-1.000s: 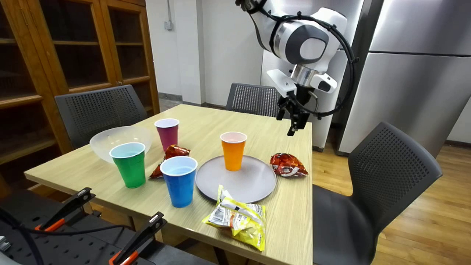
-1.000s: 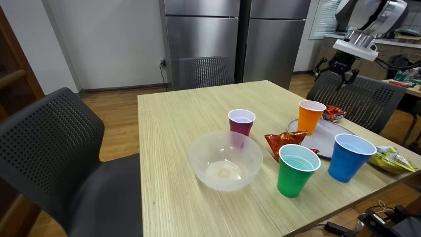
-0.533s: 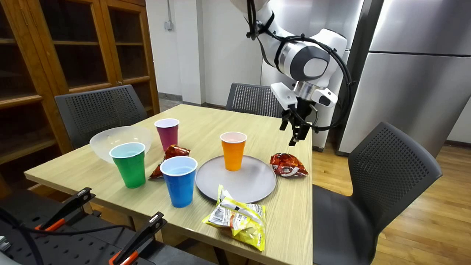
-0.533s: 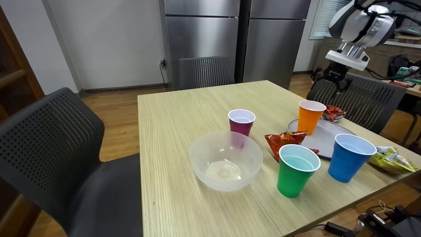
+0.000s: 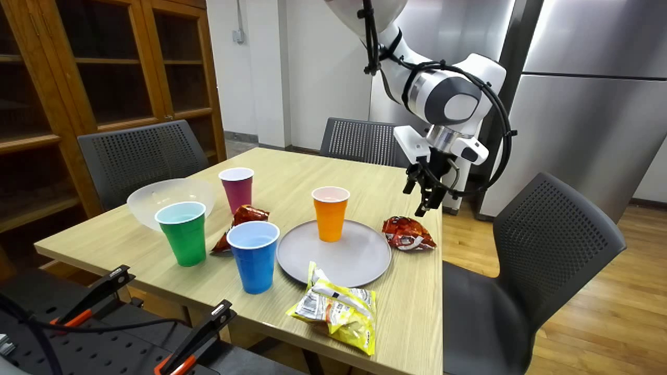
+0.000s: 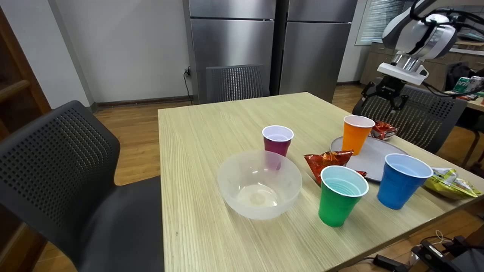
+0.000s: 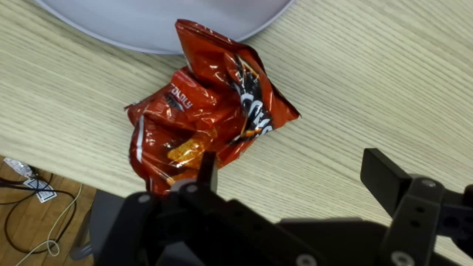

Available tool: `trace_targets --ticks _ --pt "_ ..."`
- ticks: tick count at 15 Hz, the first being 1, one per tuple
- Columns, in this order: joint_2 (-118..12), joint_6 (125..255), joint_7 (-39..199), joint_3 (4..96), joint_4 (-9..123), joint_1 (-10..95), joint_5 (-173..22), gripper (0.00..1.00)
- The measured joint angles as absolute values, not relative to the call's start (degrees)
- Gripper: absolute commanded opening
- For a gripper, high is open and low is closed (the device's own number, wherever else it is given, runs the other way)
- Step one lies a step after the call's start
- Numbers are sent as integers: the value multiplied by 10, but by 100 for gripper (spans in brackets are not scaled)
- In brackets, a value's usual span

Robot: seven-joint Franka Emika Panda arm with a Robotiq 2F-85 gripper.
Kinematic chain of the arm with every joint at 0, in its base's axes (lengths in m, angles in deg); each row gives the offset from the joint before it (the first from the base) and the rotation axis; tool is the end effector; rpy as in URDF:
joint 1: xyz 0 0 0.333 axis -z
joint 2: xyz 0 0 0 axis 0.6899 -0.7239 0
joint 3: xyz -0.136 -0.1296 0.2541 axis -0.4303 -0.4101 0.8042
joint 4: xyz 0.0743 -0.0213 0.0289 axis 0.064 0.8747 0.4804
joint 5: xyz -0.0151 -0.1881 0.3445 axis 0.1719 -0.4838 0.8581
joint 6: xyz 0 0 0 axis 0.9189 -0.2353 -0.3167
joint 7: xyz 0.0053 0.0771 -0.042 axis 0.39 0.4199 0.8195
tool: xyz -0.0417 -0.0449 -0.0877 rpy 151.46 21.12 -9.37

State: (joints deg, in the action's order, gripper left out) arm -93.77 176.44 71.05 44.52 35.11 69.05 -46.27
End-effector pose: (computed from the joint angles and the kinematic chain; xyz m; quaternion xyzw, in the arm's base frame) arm 0.6378 -0.3809 0.1542 -0.8615 0.4909 0.0282 0.1265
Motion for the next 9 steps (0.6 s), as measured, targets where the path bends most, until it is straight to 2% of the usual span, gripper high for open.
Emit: trace_targets --ticks 9 --pt "-976 1731 703 446 318 699 -463 100"
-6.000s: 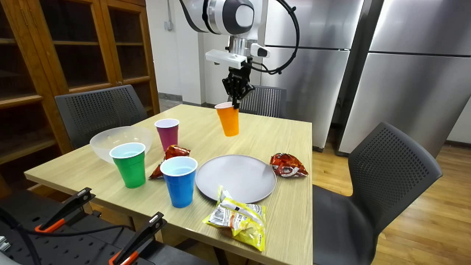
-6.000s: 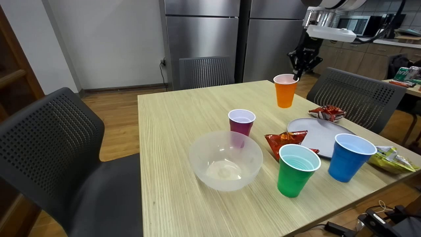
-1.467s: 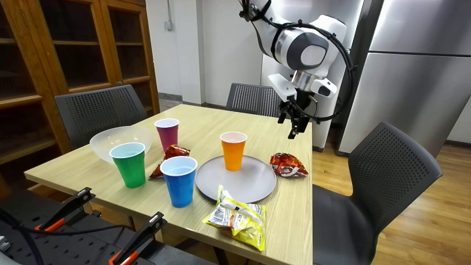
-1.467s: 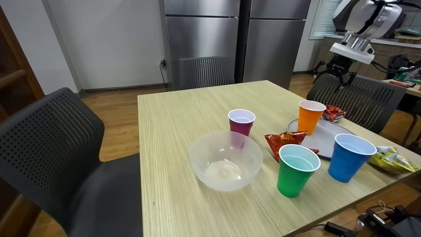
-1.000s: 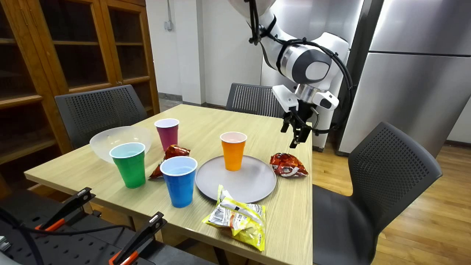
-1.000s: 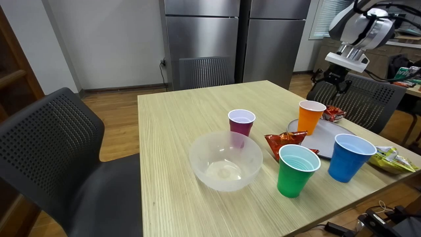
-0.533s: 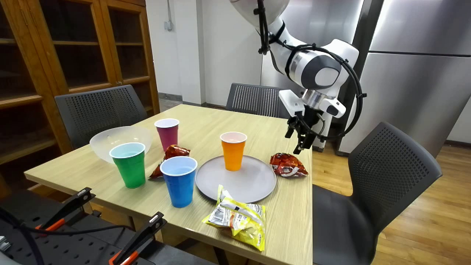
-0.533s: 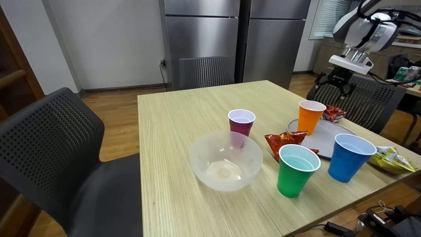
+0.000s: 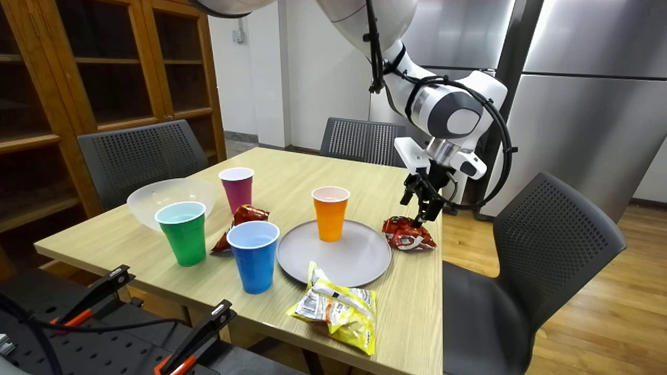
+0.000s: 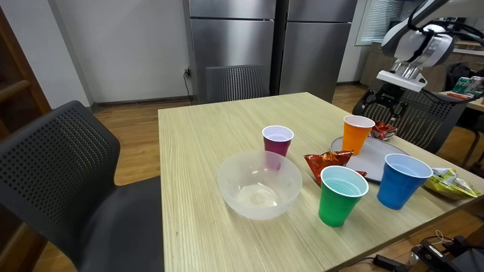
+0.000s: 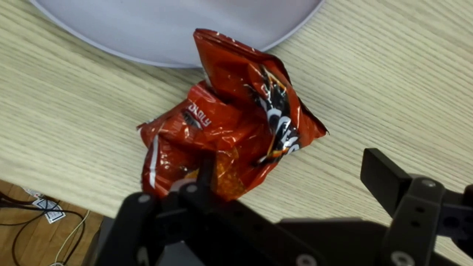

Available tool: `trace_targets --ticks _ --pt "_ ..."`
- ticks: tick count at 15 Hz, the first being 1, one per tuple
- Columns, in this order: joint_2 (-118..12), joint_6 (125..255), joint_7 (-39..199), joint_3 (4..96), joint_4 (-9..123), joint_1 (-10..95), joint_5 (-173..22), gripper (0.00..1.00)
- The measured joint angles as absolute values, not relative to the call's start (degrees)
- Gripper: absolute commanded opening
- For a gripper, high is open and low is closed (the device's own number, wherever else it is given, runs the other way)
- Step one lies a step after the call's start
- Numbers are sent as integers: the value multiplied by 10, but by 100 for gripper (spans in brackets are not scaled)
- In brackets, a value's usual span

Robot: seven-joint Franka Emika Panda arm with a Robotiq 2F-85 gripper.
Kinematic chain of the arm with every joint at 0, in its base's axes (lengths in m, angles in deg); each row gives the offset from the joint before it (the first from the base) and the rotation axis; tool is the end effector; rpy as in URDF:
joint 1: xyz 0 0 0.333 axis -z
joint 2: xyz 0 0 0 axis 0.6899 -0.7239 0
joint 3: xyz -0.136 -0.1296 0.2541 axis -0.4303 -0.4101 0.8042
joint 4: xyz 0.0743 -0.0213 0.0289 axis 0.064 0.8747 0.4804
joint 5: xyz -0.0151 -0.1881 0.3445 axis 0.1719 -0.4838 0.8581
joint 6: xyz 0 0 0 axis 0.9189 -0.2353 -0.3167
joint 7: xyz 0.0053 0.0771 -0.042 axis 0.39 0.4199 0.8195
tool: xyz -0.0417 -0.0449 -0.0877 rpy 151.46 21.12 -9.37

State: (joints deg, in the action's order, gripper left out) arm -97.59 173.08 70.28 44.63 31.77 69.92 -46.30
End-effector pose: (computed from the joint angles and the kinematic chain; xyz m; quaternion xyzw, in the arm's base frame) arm 0.6329 -0.3838 0.1256 -0.8562 0.4958 0.0610 0.1322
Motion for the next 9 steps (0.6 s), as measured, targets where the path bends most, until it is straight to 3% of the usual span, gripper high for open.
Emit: trace_targets --ticks 1,3,9 --pt "-979 1728 702 447 314 699 -463 75" --pt "-985 1723 700 447 306 699 -463 66" --pt "-992 1713 698 448 288 699 -463 18"
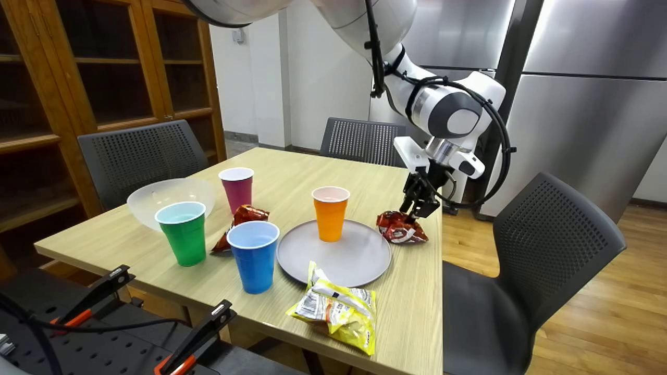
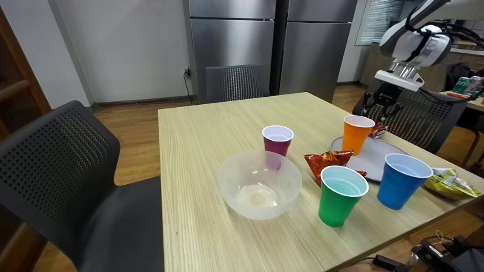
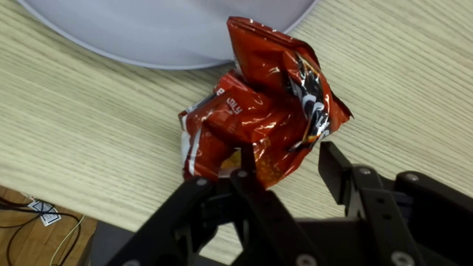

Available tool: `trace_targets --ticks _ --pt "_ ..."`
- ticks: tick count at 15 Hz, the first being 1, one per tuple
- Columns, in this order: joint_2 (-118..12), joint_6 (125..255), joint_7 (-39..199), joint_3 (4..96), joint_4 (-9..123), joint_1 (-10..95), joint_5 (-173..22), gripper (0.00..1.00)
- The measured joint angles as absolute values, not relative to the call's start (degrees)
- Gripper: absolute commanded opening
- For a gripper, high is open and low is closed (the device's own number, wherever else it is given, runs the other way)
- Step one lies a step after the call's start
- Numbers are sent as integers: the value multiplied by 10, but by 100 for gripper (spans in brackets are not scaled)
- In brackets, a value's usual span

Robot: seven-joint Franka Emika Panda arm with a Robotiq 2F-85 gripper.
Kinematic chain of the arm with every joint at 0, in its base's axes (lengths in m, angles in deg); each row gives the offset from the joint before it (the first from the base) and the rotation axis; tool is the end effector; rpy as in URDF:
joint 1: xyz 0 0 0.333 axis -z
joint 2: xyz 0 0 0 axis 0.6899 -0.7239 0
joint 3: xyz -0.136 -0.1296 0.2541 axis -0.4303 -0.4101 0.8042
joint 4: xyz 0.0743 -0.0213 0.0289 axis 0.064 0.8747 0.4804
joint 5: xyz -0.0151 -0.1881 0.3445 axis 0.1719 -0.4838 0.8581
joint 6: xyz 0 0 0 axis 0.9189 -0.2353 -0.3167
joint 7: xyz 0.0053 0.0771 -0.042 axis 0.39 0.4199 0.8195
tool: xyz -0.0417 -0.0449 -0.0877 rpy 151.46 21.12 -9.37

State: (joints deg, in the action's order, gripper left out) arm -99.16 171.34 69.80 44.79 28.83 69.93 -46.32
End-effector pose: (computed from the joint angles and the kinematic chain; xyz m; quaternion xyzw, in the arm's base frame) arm 0.6403 -0.3818 0.1248 -0.8572 0.4925 0.0651 0.1356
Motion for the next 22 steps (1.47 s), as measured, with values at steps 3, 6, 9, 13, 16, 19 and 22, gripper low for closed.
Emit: trace_targets --ticks 3,6,9,13,16,19,22 --pt "-994 1713 698 448 284 699 -463 0" --pt "-996 1713 696 448 281 700 -463 0" --pt "-997 1713 694 448 281 701 -463 0" --pt "-997 1713 694 447 281 701 -463 0" --pt "-993 1713 695 447 279 701 -463 0" --pt "-975 1713 699 447 280 700 -463 0" --pt "-943 1713 711 447 292 698 -463 0"
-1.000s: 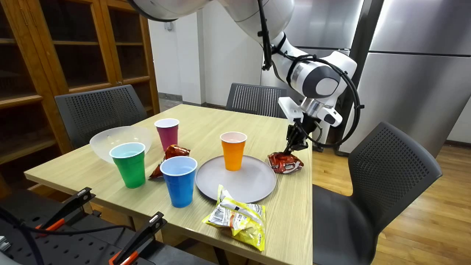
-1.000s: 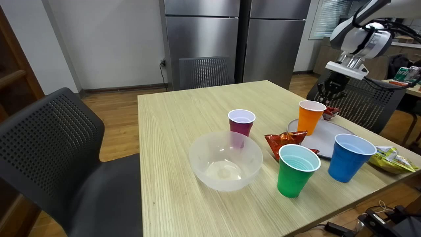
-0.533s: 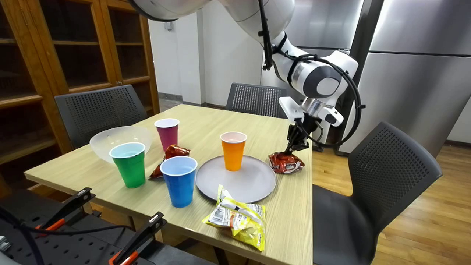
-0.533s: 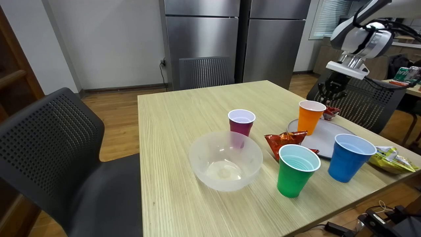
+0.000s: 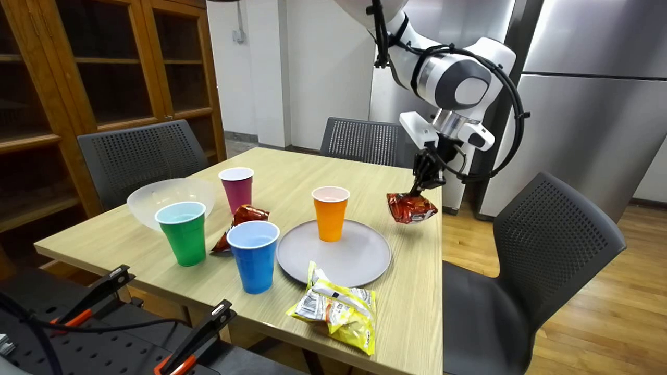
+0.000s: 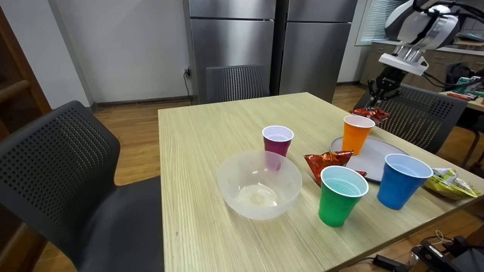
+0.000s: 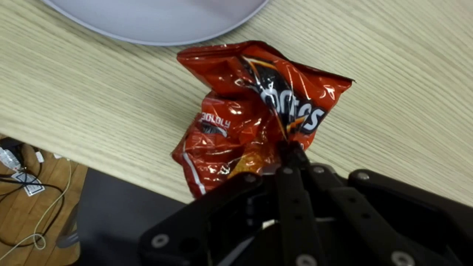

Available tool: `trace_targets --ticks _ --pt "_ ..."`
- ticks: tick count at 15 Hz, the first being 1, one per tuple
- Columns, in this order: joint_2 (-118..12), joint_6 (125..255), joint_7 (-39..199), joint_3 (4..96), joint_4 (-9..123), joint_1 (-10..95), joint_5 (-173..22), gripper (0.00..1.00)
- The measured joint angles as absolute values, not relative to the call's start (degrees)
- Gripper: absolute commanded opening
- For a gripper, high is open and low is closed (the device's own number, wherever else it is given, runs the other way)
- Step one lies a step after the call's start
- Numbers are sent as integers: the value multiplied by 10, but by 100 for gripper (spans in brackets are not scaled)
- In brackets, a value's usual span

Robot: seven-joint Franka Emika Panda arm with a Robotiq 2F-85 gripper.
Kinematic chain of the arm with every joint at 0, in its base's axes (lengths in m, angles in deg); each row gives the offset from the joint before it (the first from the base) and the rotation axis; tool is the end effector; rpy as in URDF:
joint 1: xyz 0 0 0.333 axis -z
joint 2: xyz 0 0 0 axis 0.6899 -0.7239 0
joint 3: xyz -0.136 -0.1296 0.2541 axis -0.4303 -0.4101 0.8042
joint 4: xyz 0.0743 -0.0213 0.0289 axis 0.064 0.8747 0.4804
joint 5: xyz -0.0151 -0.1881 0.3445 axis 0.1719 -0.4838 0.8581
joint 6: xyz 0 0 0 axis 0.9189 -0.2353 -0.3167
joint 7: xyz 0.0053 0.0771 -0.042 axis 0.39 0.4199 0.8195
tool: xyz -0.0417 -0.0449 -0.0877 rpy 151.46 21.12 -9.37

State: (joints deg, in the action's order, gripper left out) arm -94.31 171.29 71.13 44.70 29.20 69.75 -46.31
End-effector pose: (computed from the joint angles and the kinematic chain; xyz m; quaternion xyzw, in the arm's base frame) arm 0.6529 -0.3866 0.1855 -0.8672 0.4778 0.0254 0.1380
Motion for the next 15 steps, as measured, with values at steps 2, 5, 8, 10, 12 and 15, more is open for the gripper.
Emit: trace_targets --ticks 2,5,8,10,12,15 --pt "-914 1713 727 447 310 694 -463 0" --pt "-862 1716 754 447 353 684 -463 0" --pt "-801 1724 784 447 412 667 -464 0" --pt "-758 1732 802 447 460 651 -466 0" --pt "-715 1743 818 448 510 634 -472 0" --pt "-651 1766 831 454 590 606 -489 0"
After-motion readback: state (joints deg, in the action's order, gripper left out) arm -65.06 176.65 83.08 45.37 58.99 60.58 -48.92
